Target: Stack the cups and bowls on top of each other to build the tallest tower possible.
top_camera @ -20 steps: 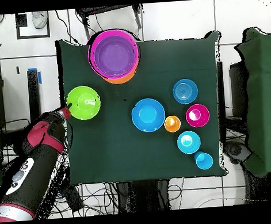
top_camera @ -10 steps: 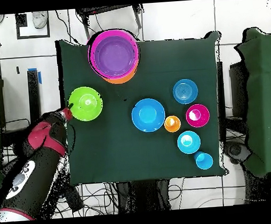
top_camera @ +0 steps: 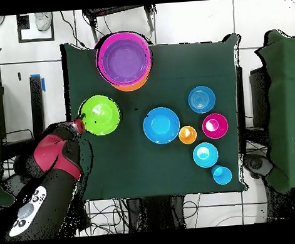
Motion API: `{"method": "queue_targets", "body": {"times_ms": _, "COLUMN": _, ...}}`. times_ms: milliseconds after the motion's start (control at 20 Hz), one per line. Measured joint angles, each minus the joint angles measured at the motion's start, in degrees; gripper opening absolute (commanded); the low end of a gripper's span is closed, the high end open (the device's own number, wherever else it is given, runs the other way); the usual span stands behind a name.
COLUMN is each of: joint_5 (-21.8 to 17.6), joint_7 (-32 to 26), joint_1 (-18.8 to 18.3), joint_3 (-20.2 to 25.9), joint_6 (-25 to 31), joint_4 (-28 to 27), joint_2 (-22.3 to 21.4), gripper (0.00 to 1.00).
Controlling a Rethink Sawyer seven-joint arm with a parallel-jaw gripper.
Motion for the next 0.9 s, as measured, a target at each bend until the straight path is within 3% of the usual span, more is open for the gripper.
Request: {"method": "queue_targets", "body": {"times_ms": 900, "joint_5": -7.41, "joint_7": 0.0, "joint_1": -2.69, "joint_3": 1.81, "joint_6": 0.78, "joint_4": 6.65, "joint_2": -12.46, "gripper": 0.0}}
